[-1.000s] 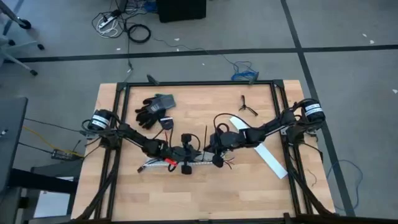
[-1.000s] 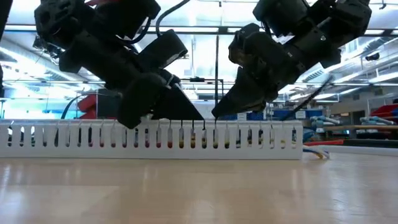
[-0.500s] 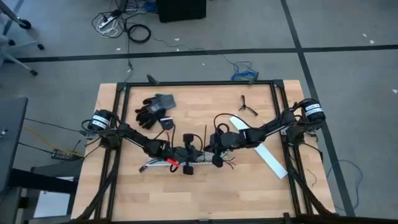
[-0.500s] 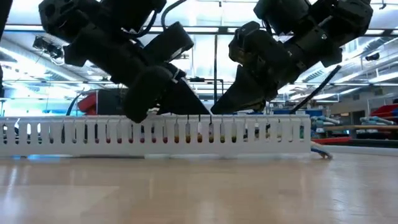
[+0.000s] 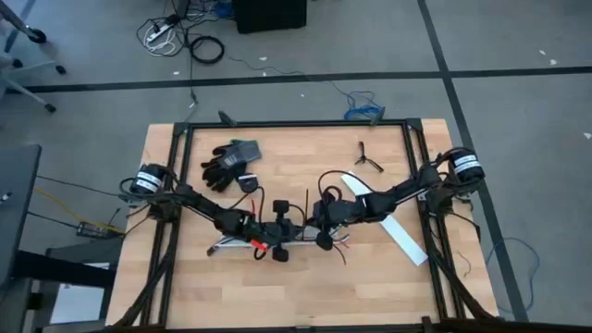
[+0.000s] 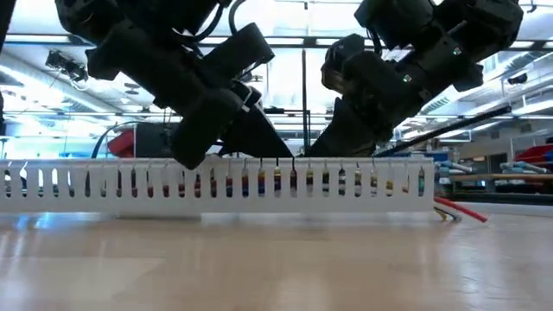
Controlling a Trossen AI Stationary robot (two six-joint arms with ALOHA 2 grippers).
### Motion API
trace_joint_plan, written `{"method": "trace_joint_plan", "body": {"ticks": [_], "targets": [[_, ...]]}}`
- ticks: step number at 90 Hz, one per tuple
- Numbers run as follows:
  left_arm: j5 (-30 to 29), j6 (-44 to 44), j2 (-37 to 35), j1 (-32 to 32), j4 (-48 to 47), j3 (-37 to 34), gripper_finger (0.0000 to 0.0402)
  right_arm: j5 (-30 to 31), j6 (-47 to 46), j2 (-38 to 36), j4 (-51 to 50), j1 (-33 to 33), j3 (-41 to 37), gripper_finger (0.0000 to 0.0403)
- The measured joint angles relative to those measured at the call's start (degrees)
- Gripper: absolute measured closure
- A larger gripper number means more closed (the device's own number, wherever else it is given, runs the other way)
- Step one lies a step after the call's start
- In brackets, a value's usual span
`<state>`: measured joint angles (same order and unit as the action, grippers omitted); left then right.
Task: Ziptie cables
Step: Put the zip tied cable wires into the white cable duct
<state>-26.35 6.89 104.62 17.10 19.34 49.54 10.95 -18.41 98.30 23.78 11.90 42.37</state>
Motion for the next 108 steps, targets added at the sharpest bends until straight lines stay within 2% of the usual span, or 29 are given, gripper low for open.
{"method": "trace_joint_plan", "body": {"ticks": [64,89,108], "targets": [[-1.57,-0.70,-0.02,-0.15,-1.03,0.00,0.0401,0.38,-2.08,0.00,-0.08,1.73,0.02,0.0402],[-1.99,-0.99,-0.15,-0.19,-1.15,0.00,0.0401,1.02,1.76,0.02,4.75,1.24,-0.05,0.0402],[-1.84,-1.09,-0.15,-0.17,-1.40,0.00,0.0401,0.92,2.04,0.02,3.47,0.72,-0.05,0.0403]]}}
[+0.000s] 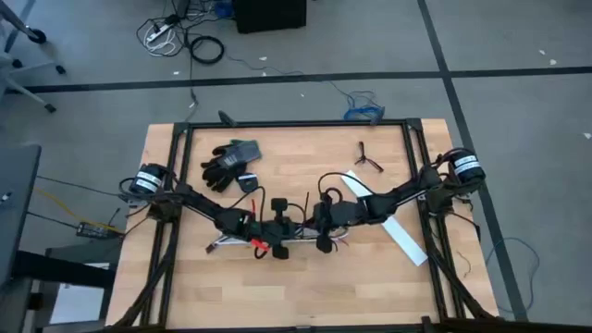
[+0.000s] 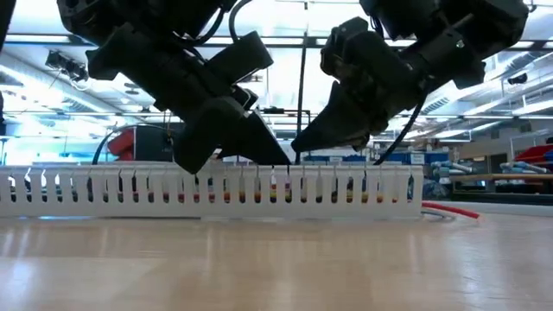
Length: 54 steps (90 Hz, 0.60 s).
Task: Ziptie cables
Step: Put the zip tied cable wires into the white cable duct
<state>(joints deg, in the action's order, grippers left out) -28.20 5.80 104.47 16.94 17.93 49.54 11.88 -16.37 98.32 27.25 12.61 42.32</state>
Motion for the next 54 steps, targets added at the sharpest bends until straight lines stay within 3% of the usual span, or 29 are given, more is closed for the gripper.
{"method": "trace_joint_plan", "body": {"ticks": [33,54], "targets": [[0.13,0.04,0.01,0.28,-0.55,-0.02,0.0401,1.64,-0.48,0.00,-3.32,-1.04,0.07,0.0403],[0.41,0.00,0.02,0.06,-0.88,-0.02,0.0401,-0.62,2.36,0.00,3.59,-1.17,0.05,0.0403]]}}
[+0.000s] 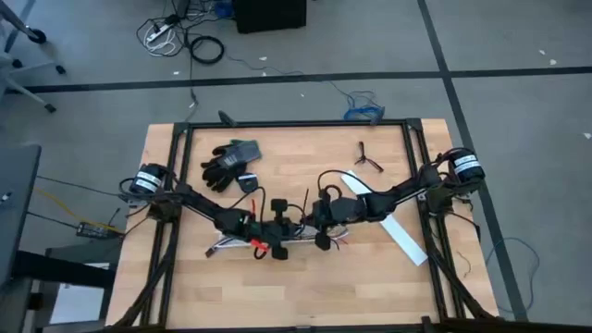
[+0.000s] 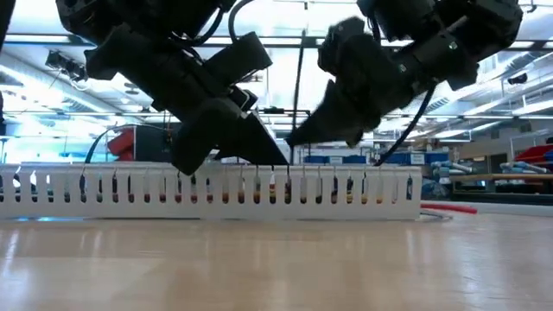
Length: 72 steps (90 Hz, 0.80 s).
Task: Ziptie cables
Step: Put the zip tied cable wires into the white cable duct
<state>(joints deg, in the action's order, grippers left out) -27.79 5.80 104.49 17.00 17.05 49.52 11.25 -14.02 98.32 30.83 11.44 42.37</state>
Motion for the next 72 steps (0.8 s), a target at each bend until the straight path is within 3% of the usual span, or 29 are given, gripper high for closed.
{"method": "trace_joint_plan", "body": {"ticks": [72], "targets": [[-4.95,4.98,0.04,2.27,-0.11,1.76,0.0401,-0.10,-3.85,0.00,-5.46,-0.25,-0.02,0.0402]]}}
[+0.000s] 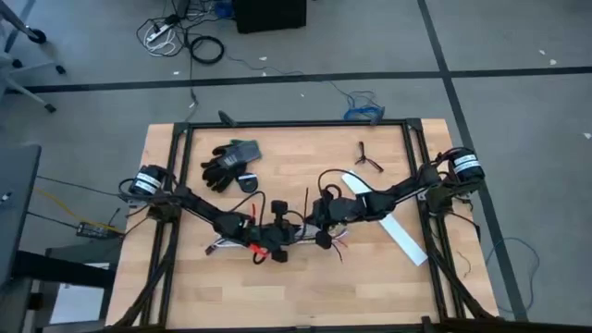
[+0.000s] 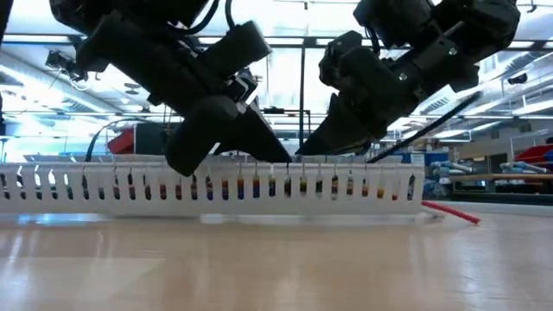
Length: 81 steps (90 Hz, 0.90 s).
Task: Ziptie cables
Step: Put the zip tied cable wires into the white cable duct
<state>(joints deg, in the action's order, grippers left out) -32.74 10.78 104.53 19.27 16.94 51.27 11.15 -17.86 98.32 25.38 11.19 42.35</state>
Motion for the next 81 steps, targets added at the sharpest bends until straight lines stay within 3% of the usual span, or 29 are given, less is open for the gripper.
{"method": "trace_joint_plan", "body": {"ticks": [81], "targets": [[1.72,-7.78,-0.15,-1.31,-8.76,4.20,0.0401,4.69,-0.22,-0.04,-0.06,2.76,0.00,0.0403]]}}
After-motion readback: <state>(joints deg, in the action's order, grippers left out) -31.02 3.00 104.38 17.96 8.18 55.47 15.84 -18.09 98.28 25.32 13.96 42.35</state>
